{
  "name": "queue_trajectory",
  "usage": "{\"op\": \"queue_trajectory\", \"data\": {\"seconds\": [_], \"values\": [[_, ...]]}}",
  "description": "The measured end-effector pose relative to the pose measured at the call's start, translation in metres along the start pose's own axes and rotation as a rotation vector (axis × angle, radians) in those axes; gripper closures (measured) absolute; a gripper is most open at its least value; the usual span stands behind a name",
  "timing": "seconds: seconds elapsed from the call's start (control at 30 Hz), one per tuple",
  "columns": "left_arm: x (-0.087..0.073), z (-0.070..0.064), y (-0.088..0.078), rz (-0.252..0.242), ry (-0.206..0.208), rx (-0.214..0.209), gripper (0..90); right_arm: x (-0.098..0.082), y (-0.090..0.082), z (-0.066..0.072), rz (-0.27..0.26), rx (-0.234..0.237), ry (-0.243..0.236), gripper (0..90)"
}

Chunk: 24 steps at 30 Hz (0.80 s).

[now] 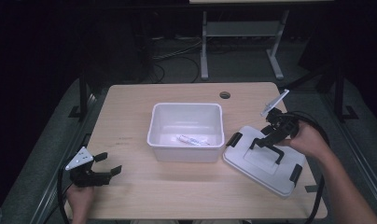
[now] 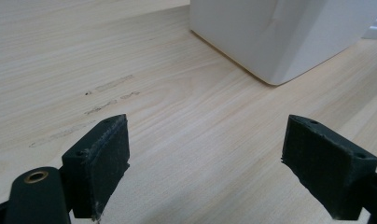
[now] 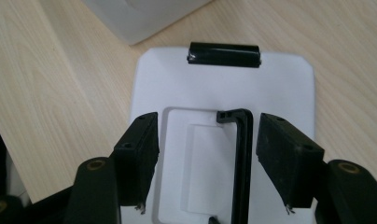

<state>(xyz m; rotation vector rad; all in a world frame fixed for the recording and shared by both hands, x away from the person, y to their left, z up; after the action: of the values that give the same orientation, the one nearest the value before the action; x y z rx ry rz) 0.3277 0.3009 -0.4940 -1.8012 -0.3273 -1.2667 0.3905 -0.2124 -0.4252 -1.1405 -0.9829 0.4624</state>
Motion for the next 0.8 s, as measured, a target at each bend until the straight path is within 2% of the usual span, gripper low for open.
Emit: {"op": "queue_trajectory", "data": {"seconds": [0.8], "values": [[-0.001, 0.000, 0.001, 0.005, 0.005, 0.005, 14.3, -0.022, 0.016, -0.015, 0.020, 0.011, 0.052, 39.3]]}}
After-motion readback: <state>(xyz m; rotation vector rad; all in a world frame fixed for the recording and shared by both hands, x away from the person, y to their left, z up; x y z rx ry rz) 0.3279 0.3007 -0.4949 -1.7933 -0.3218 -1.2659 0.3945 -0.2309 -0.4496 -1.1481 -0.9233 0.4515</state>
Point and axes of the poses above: each handheld gripper's, and its own axes: y roughly forward along the jaws, x roughly out of its top, z roughly to its left, the point moved 9 cm from there along y, roughly forward along the jaws, and after that the axes turned 1 degree about -y, right-handed, at the moved point
